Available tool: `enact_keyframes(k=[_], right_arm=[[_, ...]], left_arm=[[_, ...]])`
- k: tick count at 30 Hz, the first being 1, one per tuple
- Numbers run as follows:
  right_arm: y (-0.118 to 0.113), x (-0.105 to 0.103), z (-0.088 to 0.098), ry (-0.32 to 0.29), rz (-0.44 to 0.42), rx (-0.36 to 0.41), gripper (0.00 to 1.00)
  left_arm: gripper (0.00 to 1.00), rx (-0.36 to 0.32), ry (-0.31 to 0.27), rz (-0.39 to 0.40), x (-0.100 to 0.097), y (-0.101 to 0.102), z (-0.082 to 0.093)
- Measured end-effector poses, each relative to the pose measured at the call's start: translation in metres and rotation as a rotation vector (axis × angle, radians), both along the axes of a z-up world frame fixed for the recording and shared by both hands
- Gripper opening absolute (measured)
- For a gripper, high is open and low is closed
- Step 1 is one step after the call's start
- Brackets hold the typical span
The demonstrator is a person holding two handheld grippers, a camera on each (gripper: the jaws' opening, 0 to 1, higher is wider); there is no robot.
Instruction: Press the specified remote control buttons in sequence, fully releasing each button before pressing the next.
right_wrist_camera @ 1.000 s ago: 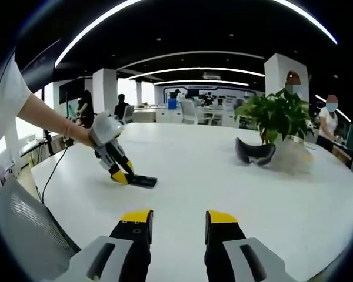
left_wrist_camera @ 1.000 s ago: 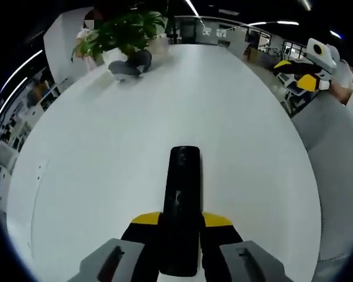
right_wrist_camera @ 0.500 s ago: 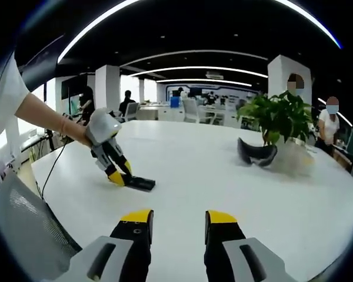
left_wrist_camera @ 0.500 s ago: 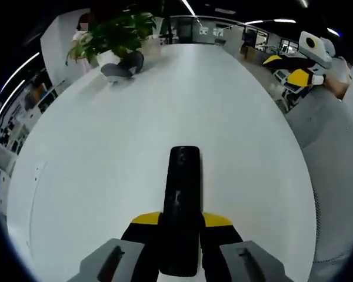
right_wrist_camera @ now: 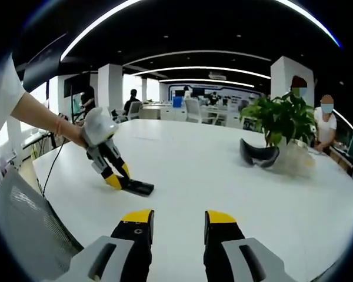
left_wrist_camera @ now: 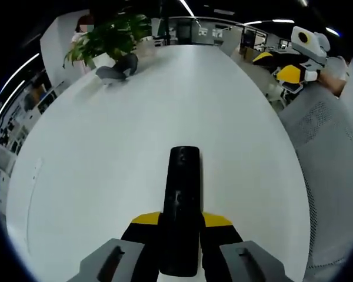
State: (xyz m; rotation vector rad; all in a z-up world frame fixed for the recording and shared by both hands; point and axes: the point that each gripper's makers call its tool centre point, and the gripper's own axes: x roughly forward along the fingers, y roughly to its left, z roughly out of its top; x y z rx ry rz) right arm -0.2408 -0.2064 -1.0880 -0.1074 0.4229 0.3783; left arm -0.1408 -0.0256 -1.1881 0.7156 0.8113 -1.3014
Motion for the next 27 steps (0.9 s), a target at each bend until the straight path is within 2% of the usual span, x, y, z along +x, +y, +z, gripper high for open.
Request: enact_keyframes(k=[27], right_arm=[[0.003, -0.001, -0.008, 0.032, 0.03, -0.06, 0.31]], left_arm=[[0.23, 0.041, -0.004, 0.003, -0.037, -0.005, -0.003]])
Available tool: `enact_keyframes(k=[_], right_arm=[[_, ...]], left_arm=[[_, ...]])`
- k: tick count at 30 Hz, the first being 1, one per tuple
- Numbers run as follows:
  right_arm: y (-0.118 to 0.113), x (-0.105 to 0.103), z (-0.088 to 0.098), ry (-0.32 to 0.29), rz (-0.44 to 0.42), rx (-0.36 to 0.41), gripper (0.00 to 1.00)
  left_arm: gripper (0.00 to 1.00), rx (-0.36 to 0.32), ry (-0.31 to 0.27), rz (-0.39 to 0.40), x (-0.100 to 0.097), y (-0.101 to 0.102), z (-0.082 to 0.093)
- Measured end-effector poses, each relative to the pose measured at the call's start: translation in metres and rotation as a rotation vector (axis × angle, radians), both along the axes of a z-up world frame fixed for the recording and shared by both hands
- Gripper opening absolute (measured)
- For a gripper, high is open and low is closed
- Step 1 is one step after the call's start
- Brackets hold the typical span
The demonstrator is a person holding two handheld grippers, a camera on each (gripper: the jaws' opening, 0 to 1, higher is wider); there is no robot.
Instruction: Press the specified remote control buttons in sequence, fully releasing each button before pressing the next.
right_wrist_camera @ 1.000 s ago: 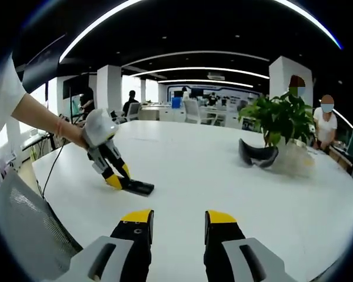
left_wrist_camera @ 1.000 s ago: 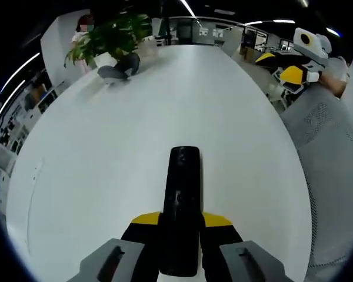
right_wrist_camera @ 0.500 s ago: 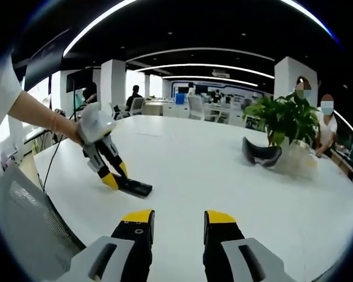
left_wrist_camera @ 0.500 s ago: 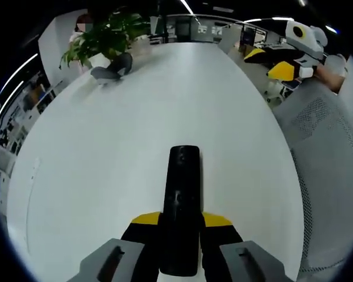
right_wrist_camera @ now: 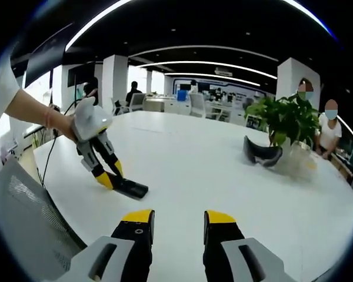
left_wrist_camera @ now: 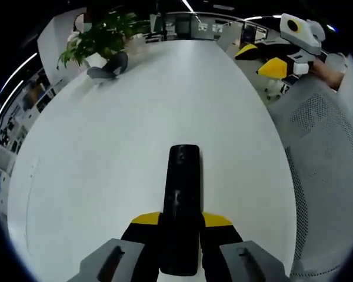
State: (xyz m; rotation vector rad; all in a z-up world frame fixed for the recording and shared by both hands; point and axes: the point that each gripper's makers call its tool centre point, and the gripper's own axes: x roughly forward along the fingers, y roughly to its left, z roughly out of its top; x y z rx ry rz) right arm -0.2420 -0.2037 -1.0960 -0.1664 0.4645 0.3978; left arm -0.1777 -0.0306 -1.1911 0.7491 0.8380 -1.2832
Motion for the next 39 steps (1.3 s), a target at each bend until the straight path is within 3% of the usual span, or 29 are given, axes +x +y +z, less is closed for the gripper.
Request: enact_keyframes(k=[29, 39], right_arm=[[0.004, -0.003, -0.006, 0.024, 0.033, -0.047, 0.29], [0.001, -0.002, -0.005, 0.024, 0.008, -0.012, 0.26]], left_arm=[[0.23, 0.005, -0.002, -0.004, -0.034, 0.0, 0.001], [0.23, 0.026, -0.006, 0.043, -0.043, 0.002, 0.0]])
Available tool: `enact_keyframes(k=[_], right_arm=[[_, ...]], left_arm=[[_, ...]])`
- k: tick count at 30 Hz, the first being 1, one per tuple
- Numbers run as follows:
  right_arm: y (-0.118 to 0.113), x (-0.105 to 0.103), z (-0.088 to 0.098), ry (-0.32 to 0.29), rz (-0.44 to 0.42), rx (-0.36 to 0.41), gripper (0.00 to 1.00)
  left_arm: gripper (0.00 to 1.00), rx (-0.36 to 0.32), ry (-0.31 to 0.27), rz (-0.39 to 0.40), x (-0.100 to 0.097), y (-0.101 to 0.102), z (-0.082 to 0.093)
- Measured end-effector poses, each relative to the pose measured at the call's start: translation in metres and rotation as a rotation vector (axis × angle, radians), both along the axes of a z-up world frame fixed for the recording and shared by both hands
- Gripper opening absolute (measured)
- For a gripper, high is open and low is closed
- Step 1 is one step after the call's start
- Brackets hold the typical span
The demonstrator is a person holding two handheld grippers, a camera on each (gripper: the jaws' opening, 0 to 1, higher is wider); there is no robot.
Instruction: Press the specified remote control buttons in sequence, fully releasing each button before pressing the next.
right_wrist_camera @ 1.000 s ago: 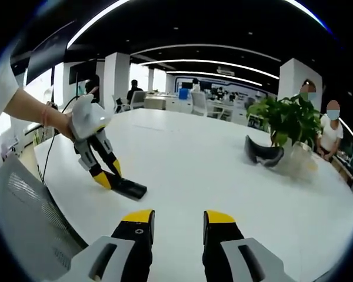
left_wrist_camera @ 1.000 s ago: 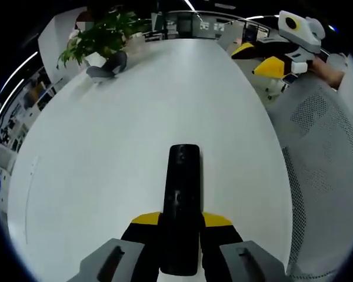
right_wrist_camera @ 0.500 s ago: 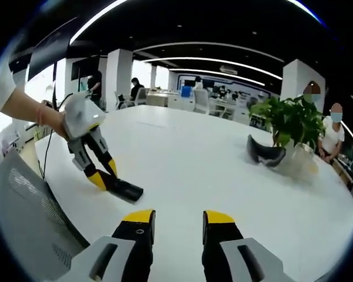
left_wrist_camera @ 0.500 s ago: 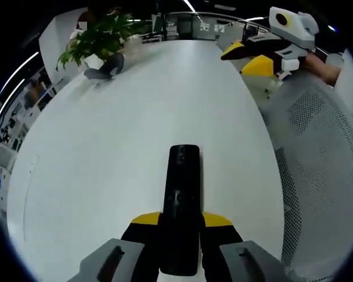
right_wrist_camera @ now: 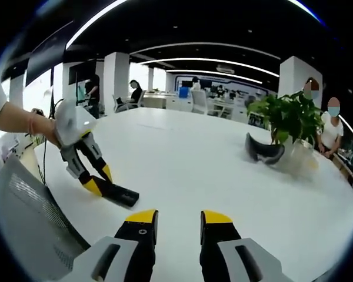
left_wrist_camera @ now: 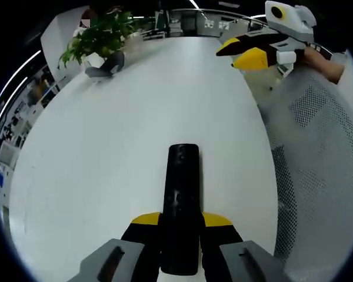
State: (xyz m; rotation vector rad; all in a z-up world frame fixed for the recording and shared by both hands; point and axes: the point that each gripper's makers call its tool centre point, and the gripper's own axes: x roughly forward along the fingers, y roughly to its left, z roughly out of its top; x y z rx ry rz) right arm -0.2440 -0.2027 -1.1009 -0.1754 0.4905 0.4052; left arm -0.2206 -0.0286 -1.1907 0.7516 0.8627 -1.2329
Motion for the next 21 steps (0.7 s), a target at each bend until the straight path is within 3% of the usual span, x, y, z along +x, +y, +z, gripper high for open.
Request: enact_keyframes(k=[10, 21], right_arm=[[0.0, -0.002, -0.005, 0.017, 0.005, -0.039, 0.26], [0.006, -0.006, -0.014, 0.054, 0.057, -0.103, 0.26]], left_arm=[[0.23, -0.018, 0.005, 0.06, -0.017, 0.003, -0.001], [0.23, -0.024, 0.004, 0.076, -0.034, 0.004, -0.001]])
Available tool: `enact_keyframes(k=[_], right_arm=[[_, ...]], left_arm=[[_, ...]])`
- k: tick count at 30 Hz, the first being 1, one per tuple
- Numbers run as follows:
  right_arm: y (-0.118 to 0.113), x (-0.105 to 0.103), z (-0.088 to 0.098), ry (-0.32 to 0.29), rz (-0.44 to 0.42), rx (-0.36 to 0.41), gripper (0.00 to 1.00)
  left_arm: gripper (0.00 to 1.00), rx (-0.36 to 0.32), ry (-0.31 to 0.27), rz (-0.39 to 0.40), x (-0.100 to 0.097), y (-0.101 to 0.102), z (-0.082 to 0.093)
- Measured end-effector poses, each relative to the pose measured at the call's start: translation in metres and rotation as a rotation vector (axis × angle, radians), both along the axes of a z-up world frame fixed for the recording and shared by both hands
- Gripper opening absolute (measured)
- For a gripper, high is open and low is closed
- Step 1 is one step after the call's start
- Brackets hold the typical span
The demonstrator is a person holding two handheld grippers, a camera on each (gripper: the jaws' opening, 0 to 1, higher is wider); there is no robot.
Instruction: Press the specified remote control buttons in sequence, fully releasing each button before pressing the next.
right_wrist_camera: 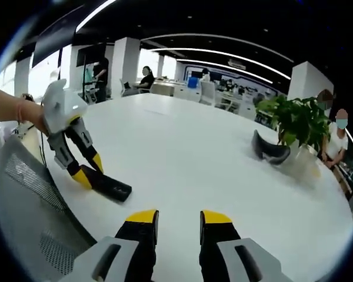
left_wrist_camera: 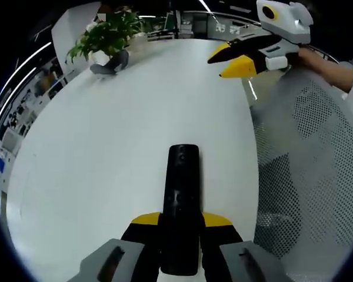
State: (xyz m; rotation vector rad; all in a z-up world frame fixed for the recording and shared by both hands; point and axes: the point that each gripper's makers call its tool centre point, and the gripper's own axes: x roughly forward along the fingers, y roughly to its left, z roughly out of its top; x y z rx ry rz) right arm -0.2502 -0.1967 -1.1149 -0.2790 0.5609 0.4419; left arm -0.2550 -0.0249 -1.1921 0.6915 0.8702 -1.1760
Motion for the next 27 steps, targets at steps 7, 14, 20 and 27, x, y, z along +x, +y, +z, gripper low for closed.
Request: enact_keyframes(k=[7, 14, 20, 27], right_arm=[[-0.004, -0.001, -0.007, 0.031, -0.009, -0.029, 0.24], [-0.007, -0.001, -0.008, 0.045, -0.03, -0.028, 0.24], [0.003, -0.004, -0.013, 0.066, 0.028, -0.048, 0.21], [0.031, -0.021, -0.028, 0.151, 0.203, -0.078, 0.22]], left_arm=[[0.23, -0.022, -0.006, -0.006, -0.008, 0.0, 0.0], [0.24, -0.137, -0.017, 0.003, -0.013, 0.0, 0.002], [0.24, -0.206, -0.043, -0.049, -0.019, -0.001, 0.003], [0.24, -0.23, -0.036, -0.054, -0.034, -0.002, 0.003]])
